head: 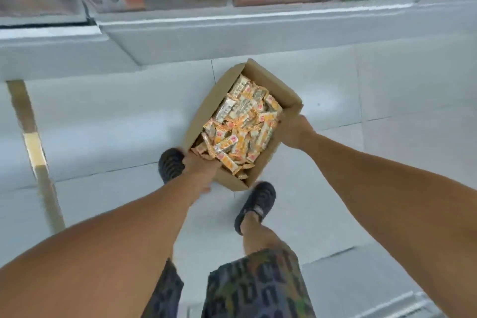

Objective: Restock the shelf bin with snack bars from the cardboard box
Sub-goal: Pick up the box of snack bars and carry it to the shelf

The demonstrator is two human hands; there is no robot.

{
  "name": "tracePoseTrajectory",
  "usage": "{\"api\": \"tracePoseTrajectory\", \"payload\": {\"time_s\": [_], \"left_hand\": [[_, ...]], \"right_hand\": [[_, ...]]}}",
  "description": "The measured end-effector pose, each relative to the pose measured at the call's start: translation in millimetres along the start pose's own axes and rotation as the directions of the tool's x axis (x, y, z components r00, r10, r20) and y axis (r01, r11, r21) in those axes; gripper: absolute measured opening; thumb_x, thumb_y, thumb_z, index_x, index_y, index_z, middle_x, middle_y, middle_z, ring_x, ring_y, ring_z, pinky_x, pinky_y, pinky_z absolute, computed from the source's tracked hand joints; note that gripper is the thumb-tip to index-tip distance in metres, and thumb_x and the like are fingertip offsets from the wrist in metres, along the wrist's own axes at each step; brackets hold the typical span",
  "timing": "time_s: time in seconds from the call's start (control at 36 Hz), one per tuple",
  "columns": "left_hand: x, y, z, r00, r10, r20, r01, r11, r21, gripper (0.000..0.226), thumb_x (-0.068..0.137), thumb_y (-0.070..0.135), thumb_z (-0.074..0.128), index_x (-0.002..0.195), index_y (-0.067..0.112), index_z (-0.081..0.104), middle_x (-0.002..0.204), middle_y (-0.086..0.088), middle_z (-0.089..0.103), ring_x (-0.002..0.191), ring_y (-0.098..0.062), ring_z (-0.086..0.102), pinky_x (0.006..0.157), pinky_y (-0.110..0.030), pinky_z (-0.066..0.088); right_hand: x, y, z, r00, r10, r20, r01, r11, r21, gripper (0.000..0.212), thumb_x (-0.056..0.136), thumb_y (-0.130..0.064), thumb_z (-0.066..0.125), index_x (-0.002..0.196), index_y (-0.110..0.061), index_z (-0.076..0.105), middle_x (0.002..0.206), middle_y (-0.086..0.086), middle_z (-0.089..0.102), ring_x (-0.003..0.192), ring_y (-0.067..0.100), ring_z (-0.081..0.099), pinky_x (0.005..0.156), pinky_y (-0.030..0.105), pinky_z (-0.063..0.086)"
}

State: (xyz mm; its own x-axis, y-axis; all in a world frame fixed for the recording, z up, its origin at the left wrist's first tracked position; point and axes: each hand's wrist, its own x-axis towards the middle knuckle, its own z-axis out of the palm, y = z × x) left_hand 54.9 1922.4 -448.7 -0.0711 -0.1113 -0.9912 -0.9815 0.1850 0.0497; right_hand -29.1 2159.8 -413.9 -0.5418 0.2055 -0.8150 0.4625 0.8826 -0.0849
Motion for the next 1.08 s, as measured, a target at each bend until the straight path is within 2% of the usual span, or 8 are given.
{"api": "tracePoseTrajectory", "payload": {"time_s": [0.08,0.14,0.28,0.33,0.42,0.58,0.83,1.08], "left_hand": [[43,-16,33,0.985,-0.148,-0.086,0.135,0.981,-0.142,0.049,0.089,0.041,0.064,0.115,0.001,0.053,0.094,-0.010,0.056,0.081,-0.024,0.055,0.061,-0.035,0.054],[68,-23,55,0.973,-0.157,-0.169,0.130,0.978,-0.165,0.049,0.093,0.045,0.060,0.103,-0.002,0.049,0.093,-0.010,0.053,0.083,-0.024,0.054,0.086,-0.041,0.056],[143,-52,113,0.959,-0.189,-0.209,0.106,0.929,-0.355,0.060,0.093,0.059,0.049,0.135,0.016,0.042,0.127,-0.011,0.055,0.119,-0.030,0.050,0.097,-0.040,0.045],[172,-66,136,0.936,-0.149,-0.318,0.021,0.927,-0.374,0.056,0.088,0.051,0.055,0.131,0.016,0.046,0.122,-0.009,0.059,0.112,-0.031,0.055,0.095,-0.042,0.047],[196,-84,166,0.890,-0.079,-0.450,-0.115,0.914,-0.388,0.043,0.090,0.038,0.055,0.129,0.020,0.049,0.115,-0.002,0.061,0.101,-0.027,0.056,0.089,-0.041,0.046],[221,-117,221,0.906,-0.124,-0.406,-0.066,0.903,-0.424,0.030,0.096,0.032,0.051,0.125,0.023,0.055,0.110,-0.004,0.063,0.096,-0.029,0.059,0.084,-0.041,0.054],[183,-136,159,0.819,-0.065,-0.570,-0.095,0.965,-0.246,0.026,0.101,0.034,0.043,0.102,0.015,0.059,0.100,-0.013,0.066,0.095,-0.036,0.059,0.081,-0.041,0.049],[-15,-235,-17,0.750,-0.105,-0.653,-0.085,0.964,-0.253,0.022,0.096,0.026,0.051,0.085,0.011,0.062,0.088,-0.011,0.065,0.083,-0.032,0.060,0.068,-0.033,0.045]], "right_hand": [[70,11,-3,0.993,-0.109,-0.037,0.105,0.990,-0.091,0.063,0.089,-0.039,0.066,0.142,-0.012,0.046,0.134,0.014,0.057,0.120,0.034,0.057,0.094,0.042,0.051],[113,17,-1,0.991,-0.130,-0.029,0.120,0.969,-0.216,0.067,0.092,-0.043,0.064,0.146,-0.012,0.042,0.132,0.013,0.057,0.116,0.033,0.058,0.085,0.037,0.052],[230,45,11,0.975,-0.208,-0.077,0.160,0.899,-0.408,0.098,0.082,-0.049,0.067,0.157,-0.011,0.016,0.158,0.011,0.026,0.142,0.035,0.033,0.108,0.047,0.041],[261,56,17,0.977,-0.204,-0.061,0.165,0.907,-0.387,0.091,0.090,-0.048,0.063,0.157,-0.011,0.014,0.160,0.012,0.027,0.144,0.035,0.030,0.114,0.045,0.034],[290,75,25,0.981,-0.152,-0.118,0.115,0.955,-0.274,0.059,0.095,-0.035,0.055,0.144,-0.010,0.033,0.139,0.016,0.051,0.126,0.040,0.050,0.094,0.041,0.041],[315,118,31,0.989,-0.080,-0.128,0.054,0.979,-0.197,0.037,0.090,-0.014,0.061,0.127,-0.007,0.059,0.117,0.016,0.061,0.098,0.034,0.055,0.082,0.040,0.049],[231,93,22,0.943,-0.286,-0.169,0.227,0.926,-0.302,0.021,0.086,-0.006,0.064,0.107,-0.006,0.067,0.098,0.015,0.065,0.085,0.034,0.060,0.069,0.037,0.048],[-7,-52,23,0.858,-0.508,-0.075,0.394,0.746,-0.537,0.010,0.076,-0.005,0.055,0.067,-0.009,0.053,0.070,0.012,0.058,0.060,0.029,0.052,0.052,0.028,0.039]]}}
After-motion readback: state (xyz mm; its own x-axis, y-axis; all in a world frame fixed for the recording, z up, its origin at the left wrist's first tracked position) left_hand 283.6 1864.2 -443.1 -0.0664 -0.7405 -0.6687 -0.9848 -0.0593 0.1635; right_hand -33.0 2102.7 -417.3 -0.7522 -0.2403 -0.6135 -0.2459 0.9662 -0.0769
